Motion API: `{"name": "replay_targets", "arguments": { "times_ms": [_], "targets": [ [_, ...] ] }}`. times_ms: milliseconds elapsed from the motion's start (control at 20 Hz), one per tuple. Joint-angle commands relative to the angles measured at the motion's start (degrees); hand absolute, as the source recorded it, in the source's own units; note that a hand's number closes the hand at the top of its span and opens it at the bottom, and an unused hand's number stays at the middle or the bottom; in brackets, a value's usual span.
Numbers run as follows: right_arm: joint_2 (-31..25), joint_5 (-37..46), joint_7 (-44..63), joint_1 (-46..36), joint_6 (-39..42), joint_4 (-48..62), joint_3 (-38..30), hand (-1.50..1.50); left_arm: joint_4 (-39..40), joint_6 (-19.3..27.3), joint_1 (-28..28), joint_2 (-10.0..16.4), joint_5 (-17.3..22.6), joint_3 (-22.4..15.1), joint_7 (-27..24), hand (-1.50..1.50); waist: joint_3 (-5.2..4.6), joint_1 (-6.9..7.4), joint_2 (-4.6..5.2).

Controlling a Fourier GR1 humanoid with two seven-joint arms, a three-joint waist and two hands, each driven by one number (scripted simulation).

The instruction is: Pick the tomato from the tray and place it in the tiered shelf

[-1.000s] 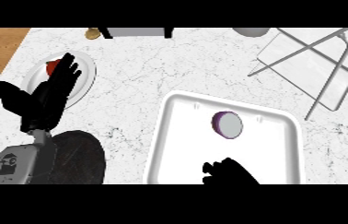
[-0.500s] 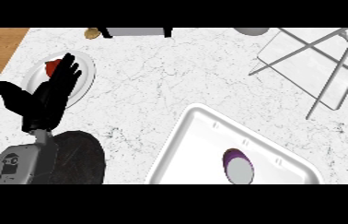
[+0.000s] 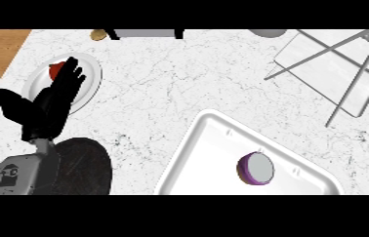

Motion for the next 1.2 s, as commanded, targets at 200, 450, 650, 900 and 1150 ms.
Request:
{"name": "replay_targets", "arguments": {
  "times_ms": [200, 450, 650, 900, 1150],
  "targets": [
    [8.0, -5.63, 7.48, -3.12, 4.3, -17.43, -6.46, 1.5, 0.32, -0.84, -1.81, 1.37, 1.73, 1.75, 1.45, 0.0, -0.09, 0.46, 0.22],
    [10.72, -8.37, 10.31, -12.01, 9.22, -16.48, -19.24, 1.5, 0.01, -0.04, -1.5, 0.0, 0.47, 0.18, 0.97, 0.0, -0.02, 0.81, 0.4],
    [13.95, -10.21, 13.06, -19.37, 13.63, -14.41, -26.46, 1.5, 0.54, -0.79, -1.58, 0.79, 0.94, 0.99, 0.26, 0.0, -0.06, 0.89, 0.47],
    [14.66, -14.4, 14.98, -28.8, 17.84, -8.61, -40.48, 1.5, -1.61, 0.16, -0.21, -0.29, 0.15, -0.19, 0.86, 0.0, 0.08, 1.05, 0.22],
    [14.68, -21.6, 13.94, -36.55, 18.68, -0.92, -52.96, 1.5, -1.3, 0.74, -0.42, -0.54, 0.02, -0.2, 2.04, 0.0, 0.28, 0.3, 0.05]
  ]
}}
